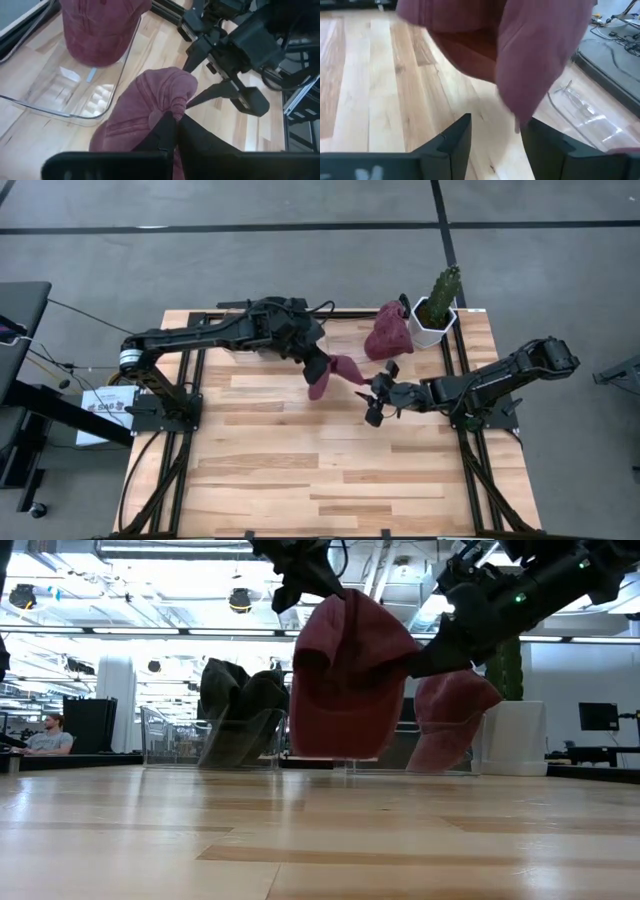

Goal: Pick & Place hat
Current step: Put the red cap into the right transparent bin

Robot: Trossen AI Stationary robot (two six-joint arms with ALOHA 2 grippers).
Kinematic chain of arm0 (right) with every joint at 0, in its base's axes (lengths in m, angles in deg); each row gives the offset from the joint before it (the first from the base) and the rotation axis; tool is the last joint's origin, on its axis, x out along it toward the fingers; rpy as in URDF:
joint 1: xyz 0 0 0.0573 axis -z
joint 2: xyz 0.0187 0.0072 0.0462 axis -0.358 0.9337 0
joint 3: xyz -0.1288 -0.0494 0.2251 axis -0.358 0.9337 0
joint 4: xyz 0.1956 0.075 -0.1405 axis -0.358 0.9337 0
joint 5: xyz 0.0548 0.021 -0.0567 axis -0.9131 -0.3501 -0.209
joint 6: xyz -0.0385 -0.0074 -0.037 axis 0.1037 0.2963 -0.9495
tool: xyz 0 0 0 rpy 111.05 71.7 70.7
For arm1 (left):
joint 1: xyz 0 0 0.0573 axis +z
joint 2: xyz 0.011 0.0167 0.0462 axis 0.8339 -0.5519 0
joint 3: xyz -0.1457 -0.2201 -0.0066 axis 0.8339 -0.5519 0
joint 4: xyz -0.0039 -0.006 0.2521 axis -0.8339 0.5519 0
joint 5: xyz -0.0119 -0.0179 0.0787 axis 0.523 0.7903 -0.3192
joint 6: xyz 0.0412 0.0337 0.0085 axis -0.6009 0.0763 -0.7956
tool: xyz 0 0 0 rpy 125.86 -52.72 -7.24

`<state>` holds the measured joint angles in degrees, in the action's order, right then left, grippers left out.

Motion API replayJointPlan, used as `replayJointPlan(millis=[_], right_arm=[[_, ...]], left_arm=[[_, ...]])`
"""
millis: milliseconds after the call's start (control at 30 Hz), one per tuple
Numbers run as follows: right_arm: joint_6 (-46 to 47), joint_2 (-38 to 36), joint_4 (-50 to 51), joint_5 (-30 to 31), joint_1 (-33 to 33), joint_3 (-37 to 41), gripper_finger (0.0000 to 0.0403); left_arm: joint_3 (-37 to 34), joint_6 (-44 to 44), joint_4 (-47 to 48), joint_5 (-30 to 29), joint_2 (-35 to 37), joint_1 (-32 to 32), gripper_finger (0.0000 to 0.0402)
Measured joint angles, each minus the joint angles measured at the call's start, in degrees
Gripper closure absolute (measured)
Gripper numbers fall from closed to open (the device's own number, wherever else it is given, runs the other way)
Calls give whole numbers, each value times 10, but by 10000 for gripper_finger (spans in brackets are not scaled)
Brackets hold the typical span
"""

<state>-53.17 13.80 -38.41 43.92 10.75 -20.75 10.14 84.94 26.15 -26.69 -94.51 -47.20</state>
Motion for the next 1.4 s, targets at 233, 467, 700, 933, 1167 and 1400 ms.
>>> replayJointPlan(millis=[233, 467, 700, 933, 1167, 1400], right_arm=[[-1, -33, 22, 0, -21, 1, 244], [-2, -135, 82, 2, -60, 0, 265], [-6, -237, 136, 2, -114, 0, 280], [-5, -308, 168, 2, -161, 0, 282], [-1, -340, 182, 5, -193, 0, 284], [10, -344, 190, 32, -208, 0, 285]], left_arm=[[0, 12, -2, -33, 22, 0, 392], [0, 12, -55, -101, 58, 0, 392], [1, 10, -165, -120, 75, 1, 392], [0, 6, -216, -170, 56, 2, 392], [0, 21, -282, -208, 16, 1, 392], [0, 27, -380, -223, -50, 0, 392]])
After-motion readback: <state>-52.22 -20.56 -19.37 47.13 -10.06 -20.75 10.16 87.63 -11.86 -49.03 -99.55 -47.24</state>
